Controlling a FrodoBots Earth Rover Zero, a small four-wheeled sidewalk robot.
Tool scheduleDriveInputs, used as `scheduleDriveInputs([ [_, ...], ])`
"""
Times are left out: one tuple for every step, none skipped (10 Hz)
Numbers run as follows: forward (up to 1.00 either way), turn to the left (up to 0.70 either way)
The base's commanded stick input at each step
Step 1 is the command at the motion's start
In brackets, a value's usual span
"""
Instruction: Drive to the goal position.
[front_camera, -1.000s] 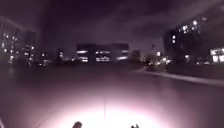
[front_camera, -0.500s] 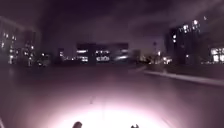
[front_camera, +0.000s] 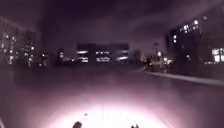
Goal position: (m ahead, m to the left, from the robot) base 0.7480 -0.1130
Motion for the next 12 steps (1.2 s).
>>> scheduleDriveInputs([
  [1.0, 0.0],
  [1.0, 0.0],
  [1.0, 0.0],
  [1.0, 0.0],
  [1.0, 0.0],
  [0.59, 0.0],
  [0.07, 0.0],
  [0.0, 0.0],
  [0.0, 0.0],
  [0.0, 0.0],
  [0.0, 0.0],
  [0.0, 0.0],
])
